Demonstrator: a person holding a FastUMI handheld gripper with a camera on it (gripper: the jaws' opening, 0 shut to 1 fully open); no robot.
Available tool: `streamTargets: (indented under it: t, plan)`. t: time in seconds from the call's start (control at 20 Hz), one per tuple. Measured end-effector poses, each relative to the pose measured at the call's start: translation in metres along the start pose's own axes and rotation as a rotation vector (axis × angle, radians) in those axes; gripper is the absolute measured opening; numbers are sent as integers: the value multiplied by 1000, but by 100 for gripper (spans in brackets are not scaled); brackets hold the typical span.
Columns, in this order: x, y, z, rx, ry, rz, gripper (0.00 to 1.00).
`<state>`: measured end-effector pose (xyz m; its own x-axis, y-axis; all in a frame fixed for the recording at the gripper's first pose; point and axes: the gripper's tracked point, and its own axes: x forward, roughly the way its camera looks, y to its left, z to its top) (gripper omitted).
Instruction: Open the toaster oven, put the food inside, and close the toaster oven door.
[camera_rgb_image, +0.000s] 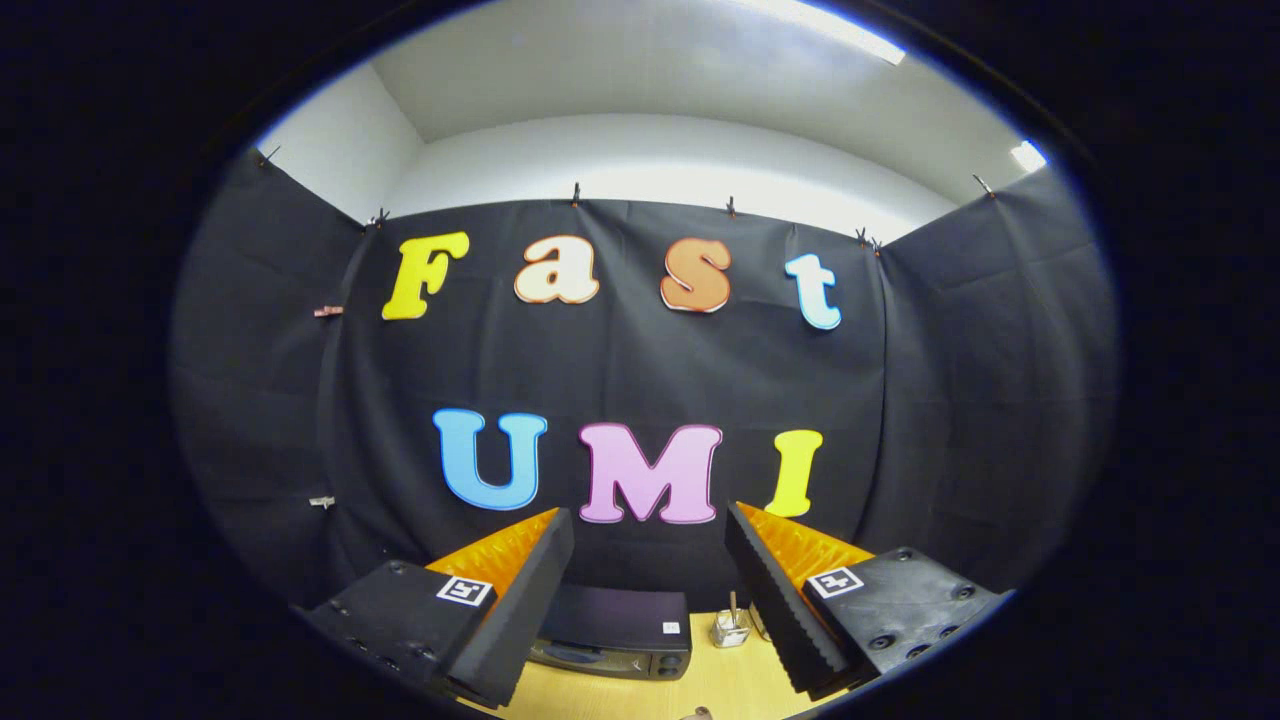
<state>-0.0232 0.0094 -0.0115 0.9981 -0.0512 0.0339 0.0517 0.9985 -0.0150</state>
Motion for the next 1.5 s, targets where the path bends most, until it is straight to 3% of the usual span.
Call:
streamTargets:
  t: [0.35, 0.95, 1.5]
  plan:
    - [-3, 10, 3, 64, -23, 53, 98]
    - [7, -6, -1, 40, -26, 0, 98]
    - [18, 2, -12, 32, 1, 17, 98]
